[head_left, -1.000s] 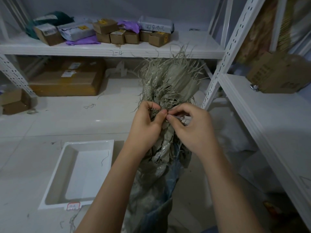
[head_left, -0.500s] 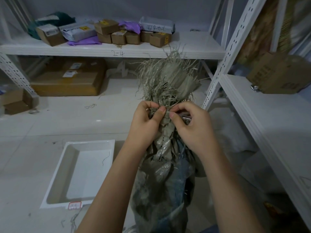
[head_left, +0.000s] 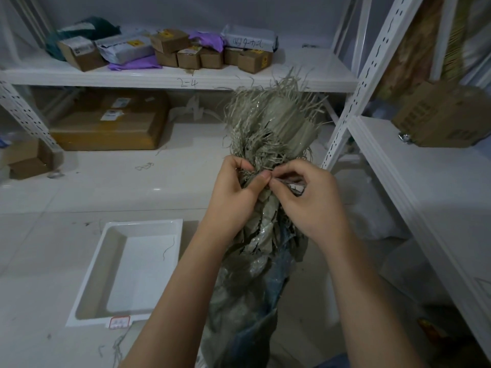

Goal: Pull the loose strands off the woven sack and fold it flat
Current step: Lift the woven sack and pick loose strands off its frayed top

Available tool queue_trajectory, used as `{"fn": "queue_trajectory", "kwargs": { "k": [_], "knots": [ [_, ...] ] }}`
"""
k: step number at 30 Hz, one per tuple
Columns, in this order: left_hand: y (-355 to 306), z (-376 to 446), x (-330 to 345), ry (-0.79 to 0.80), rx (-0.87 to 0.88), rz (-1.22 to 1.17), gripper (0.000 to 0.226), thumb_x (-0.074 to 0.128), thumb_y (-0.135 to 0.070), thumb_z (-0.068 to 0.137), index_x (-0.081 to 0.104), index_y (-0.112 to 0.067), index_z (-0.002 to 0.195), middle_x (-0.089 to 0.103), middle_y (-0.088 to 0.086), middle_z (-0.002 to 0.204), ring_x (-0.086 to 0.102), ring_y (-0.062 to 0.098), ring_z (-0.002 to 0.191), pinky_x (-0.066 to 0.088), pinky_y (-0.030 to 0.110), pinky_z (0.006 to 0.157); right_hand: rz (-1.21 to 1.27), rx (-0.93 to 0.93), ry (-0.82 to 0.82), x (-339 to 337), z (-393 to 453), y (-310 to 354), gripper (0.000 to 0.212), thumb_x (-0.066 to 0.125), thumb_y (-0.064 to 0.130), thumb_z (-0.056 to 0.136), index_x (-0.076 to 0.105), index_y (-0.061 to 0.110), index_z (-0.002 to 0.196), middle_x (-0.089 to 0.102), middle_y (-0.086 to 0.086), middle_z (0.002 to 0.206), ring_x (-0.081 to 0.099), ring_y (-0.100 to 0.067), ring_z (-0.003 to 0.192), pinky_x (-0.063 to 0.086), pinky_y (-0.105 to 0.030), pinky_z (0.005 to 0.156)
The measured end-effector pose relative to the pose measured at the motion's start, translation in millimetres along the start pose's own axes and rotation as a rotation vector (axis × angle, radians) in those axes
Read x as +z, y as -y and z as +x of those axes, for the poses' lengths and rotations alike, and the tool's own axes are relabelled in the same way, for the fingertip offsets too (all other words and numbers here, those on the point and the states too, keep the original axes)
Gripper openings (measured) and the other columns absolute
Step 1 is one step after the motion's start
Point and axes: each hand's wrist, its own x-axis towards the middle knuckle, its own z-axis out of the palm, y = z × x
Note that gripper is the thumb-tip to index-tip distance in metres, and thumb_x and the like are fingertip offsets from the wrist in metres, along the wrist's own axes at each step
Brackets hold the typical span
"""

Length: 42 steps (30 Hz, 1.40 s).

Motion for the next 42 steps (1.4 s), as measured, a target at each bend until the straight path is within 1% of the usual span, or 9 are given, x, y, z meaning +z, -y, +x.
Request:
{"fn": "queue_trajectory", "kwargs": {
  "k": [3, 12, 17, 20, 23, 26, 34, 37, 42],
  "knots": [
    [-2.7, -0.2, -1.5, -0.017, -0.034, -0.07, 0.024, 0.06, -0.01, 0.089, 0.042, -0.023, 0.08, 0.054, 0.004, 0.076, 0.053, 0.014, 0.064, 0.043, 0.018, 0.053, 0.045, -0.004, -0.011, 0.7, 0.3, 1.3, 0.015, 0.068, 0.014, 0.082, 0.062, 0.028, 0.08, 0.063, 0.019, 0.08, 0.064, -0.006, 0.086, 0.051, -0.019, 0.079],
    [-11.5, 0.1, -12.8, -0.075, -0.158, -0.304, 0.023, 0.06, -0.005, 0.088, 0.045, -0.019, 0.077, 0.057, 0.005, 0.071, 0.057, 0.016, 0.058, 0.049, 0.029, 0.058, 0.183, 0.057, -0.004, -5.9, 0.2, 3.0, 0.026, 0.068, 0.01, 0.082, 0.063, 0.034, 0.073, 0.067, 0.018, 0.076, 0.063, 0.001, 0.075, 0.051, -0.012, 0.07],
    [-13.2, -2.4, -13.1, 0.024, -0.07, -0.159, 0.02, 0.066, -0.022, 0.084, 0.046, -0.019, 0.086, 0.062, 0.008, 0.074, 0.059, 0.018, 0.062, 0.049, 0.031, 0.057, 0.168, 0.028, -0.034, -5.7, -0.3, 0.0, 0.033, 0.07, 0.008, 0.08, 0.062, 0.039, 0.072, 0.065, 0.03, 0.068, 0.063, 0.005, 0.073, 0.049, -0.009, 0.07],
    [-7.6, -1.9, -8.5, 0.009, 0.01, 0.044, 0.04, 0.074, -0.036, 0.075, 0.043, -0.017, 0.091, 0.066, 0.019, 0.1, 0.065, 0.028, 0.087, 0.053, 0.042, 0.076, 0.093, -0.031, -0.015, -4.4, -1.4, 0.7, 0.035, 0.068, 0.004, 0.079, 0.061, 0.038, 0.077, 0.063, 0.027, 0.071, 0.063, 0.003, 0.08, 0.047, -0.005, 0.074],
    [-5.0, 0.7, -8.6, -0.009, 0.031, 0.096, 0.036, 0.073, -0.029, 0.078, 0.041, -0.017, 0.086, 0.063, 0.02, 0.092, 0.055, 0.019, 0.07, 0.047, 0.025, 0.064, 0.047, -0.06, -0.002, -0.9, -0.8, -0.9, 0.028, 0.068, 0.003, 0.079, 0.064, 0.03, 0.084, 0.063, 0.02, 0.078, 0.063, -0.002, 0.081, 0.048, -0.007, 0.075],
    [-6.0, 2.1, -9.9, 0.006, 0.04, 0.08, 0.028, 0.068, -0.016, 0.083, 0.04, -0.018, 0.082, 0.056, 0.005, 0.078, 0.051, 0.004, 0.059, 0.041, 0.012, 0.051, 0.045, -0.051, -0.009, 1.4, 0.7, -3.5, 0.024, 0.07, 0.006, 0.079, 0.064, 0.03, 0.083, 0.064, 0.015, 0.076, 0.064, -0.003, 0.079, 0.05, -0.01, 0.075],
    [-3.9, 3.3, -10.0, -0.028, 0.042, 0.107, 0.03, 0.064, -0.012, 0.086, 0.037, -0.025, 0.078, 0.057, 0.004, 0.082, 0.054, 0.012, 0.068, 0.045, 0.018, 0.058, 0.013, -0.032, 0.0, 1.6, 0.7, -3.9, 0.019, 0.07, 0.013, 0.081, 0.064, 0.031, 0.079, 0.062, 0.024, 0.076, 0.064, -0.003, 0.079, 0.049, -0.008, 0.073],
    [-3.3, 3.3, -10.3, -0.029, 0.039, 0.085, 0.031, 0.062, -0.01, 0.087, 0.037, -0.025, 0.078, 0.055, 0.0, 0.076, 0.053, 0.014, 0.064, 0.043, 0.019, 0.053, 0.019, -0.019, -0.001, 1.6, 0.2, -2.6, 0.018, 0.07, 0.014, 0.081, 0.063, 0.03, 0.078, 0.062, 0.024, 0.076, 0.063, -0.001, 0.079, 0.049, -0.008, 0.073],
    [-2.2, 2.0, -8.6, -0.046, 0.05, 0.081, 0.033, 0.057, -0.003, 0.089, 0.035, -0.025, 0.078, 0.051, 0.002, 0.072, 0.048, 0.015, 0.059, 0.038, 0.022, 0.048, 0.046, 0.008, 0.019, 2.9, -0.7, -1.6, 0.013, 0.066, 0.013, 0.084, 0.062, 0.025, 0.081, 0.065, 0.011, 0.08, 0.063, -0.005, 0.082, 0.053, -0.023, 0.077]
  ]
}}
